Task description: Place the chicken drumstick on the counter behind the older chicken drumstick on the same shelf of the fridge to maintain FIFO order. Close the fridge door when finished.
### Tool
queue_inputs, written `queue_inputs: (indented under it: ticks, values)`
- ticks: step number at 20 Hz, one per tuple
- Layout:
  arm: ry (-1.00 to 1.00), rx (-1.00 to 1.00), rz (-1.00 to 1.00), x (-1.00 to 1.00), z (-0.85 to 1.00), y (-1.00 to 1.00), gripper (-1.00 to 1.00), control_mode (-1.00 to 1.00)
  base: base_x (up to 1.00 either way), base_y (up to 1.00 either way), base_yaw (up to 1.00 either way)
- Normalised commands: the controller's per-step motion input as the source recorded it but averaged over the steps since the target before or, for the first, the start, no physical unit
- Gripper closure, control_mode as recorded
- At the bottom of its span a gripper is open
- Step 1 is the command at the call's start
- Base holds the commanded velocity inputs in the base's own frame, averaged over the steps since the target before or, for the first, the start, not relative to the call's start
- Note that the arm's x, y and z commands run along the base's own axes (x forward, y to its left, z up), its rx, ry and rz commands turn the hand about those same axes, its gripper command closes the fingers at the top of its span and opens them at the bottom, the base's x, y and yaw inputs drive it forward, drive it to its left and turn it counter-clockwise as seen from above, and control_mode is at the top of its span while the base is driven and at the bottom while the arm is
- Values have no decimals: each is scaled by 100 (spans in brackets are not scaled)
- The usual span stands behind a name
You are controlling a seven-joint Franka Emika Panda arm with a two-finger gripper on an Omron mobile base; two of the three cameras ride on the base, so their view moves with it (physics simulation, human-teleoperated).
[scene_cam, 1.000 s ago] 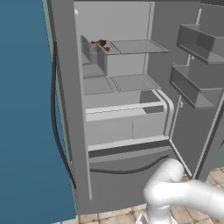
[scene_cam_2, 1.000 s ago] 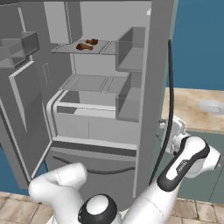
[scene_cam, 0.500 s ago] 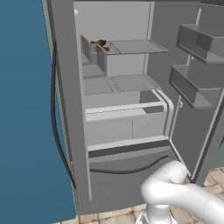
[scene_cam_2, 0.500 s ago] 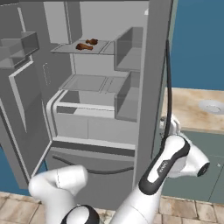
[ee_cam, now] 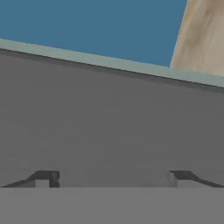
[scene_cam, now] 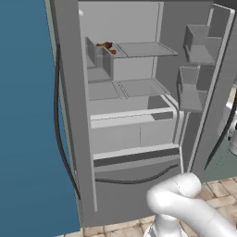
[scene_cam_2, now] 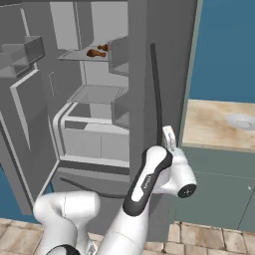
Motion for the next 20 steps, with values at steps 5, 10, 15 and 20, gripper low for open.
queue_inputs:
  ticks: [5, 10, 15, 20]
  values:
    - [8, -1, 51, 0, 1, 29, -100, -100, 0, 0, 0]
    - [7, 0, 52, 13, 1, 25, -100, -100, 0, 0, 0]
    - [0, 0, 29, 16, 10, 37, -100, -100, 0, 0, 0]
    - [0, 0, 9, 26, 16, 60, -100, -100, 0, 0, 0]
